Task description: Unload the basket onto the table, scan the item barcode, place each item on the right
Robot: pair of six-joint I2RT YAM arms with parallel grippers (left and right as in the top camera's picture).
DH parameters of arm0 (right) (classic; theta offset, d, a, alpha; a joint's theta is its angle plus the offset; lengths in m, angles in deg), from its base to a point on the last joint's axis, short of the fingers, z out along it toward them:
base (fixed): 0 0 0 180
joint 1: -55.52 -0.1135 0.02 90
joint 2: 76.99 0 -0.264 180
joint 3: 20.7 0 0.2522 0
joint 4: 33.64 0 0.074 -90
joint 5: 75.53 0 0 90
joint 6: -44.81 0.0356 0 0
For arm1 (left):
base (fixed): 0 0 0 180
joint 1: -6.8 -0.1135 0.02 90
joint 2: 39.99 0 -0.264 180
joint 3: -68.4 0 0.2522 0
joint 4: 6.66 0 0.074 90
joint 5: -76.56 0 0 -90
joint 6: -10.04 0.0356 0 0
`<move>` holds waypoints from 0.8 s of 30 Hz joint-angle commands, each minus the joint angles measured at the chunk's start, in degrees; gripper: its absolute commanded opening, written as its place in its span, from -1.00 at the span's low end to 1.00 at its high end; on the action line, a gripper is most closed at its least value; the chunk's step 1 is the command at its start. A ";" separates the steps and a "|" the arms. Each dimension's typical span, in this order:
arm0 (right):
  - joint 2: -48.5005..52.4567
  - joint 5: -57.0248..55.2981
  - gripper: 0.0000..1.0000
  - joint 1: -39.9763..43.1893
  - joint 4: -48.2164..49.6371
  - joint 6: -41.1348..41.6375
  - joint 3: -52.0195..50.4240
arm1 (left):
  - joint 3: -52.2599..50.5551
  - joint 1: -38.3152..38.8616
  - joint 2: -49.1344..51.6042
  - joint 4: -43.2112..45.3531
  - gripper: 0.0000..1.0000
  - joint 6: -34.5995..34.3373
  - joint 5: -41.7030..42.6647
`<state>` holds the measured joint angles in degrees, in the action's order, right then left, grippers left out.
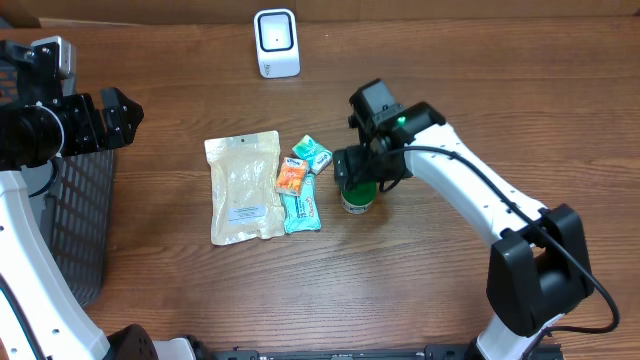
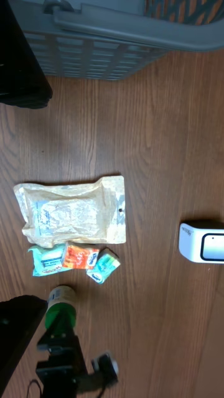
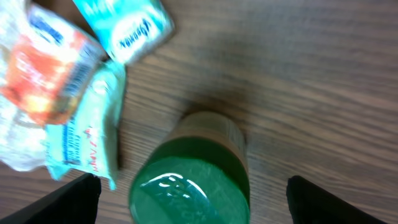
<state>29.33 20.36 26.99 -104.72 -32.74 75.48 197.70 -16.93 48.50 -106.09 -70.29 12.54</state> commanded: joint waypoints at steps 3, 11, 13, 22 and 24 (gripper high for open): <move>0.22 0.20 0.70 -0.24 3.48 -0.50 -5.60 | 0.35 -0.09 -1.18 0.20 0.99 1.51 0.81; 0.22 0.24 0.10 -0.24 5.81 -0.28 -6.69 | 0.35 -0.09 -1.18 0.20 0.99 1.51 0.81; 0.20 0.74 0.07 -0.24 5.86 -0.07 -6.49 | 0.35 -0.09 -1.18 0.20 0.99 1.51 0.81; -2.64 7.26 -0.04 -0.24 -0.55 -0.11 1.38 | 0.35 -0.09 -1.18 0.20 0.99 1.51 0.81; -4.11 7.26 -0.05 -0.24 -1.73 -0.11 3.15 | 0.35 -0.09 -1.18 0.20 0.99 1.51 0.81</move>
<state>29.33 25.15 26.92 -106.01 -33.18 73.66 197.70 -16.93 48.50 -106.09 -70.29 12.52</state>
